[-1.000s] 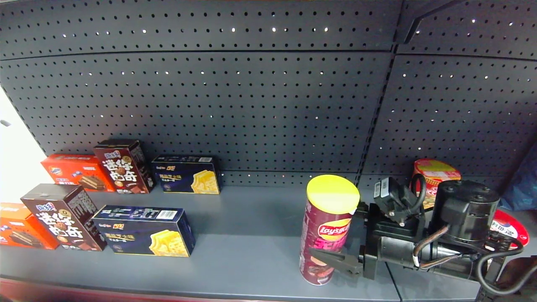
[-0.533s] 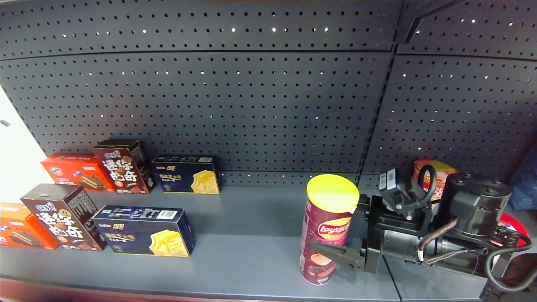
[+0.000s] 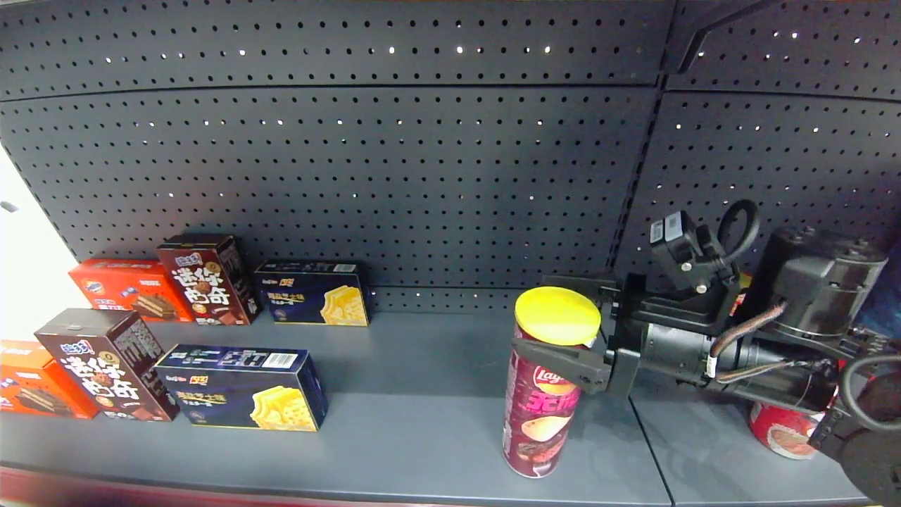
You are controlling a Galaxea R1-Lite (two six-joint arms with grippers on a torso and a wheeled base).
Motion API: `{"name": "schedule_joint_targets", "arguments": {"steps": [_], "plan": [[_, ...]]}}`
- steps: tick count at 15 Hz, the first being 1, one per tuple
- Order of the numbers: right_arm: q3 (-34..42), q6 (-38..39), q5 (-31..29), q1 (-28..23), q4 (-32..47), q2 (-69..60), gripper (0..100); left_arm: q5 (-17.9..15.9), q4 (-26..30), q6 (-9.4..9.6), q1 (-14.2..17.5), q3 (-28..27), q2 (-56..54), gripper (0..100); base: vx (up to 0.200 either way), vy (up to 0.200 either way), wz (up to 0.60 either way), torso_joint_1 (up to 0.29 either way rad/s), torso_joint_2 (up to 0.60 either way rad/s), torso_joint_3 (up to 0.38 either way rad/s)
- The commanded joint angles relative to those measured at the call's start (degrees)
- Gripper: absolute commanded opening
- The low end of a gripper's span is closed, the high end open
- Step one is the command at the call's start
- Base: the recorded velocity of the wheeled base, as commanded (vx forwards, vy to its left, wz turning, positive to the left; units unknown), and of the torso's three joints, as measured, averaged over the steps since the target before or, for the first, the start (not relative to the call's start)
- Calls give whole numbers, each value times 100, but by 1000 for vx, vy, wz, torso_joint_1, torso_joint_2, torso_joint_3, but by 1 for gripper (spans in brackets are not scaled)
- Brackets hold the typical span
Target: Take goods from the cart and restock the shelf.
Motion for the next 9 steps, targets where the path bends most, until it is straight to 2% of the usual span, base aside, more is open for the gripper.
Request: {"name": "schedule_joint_targets", "arguments": {"steps": [1,5,9], "plan": [[-469,-1,-2,41,200,-14,100,2,-2,-3,1,15,-59,0,0,0,0,0,0,0],[-662,-1,-2,112,367,-129,100,2,-2,-3,1,15,-95,0,0,0,0,0,0,0],[-143,8,-98,68,1097,-1447,100,2,-2,-3,1,59,-95,0,0,0,0,0,0,0]]}}
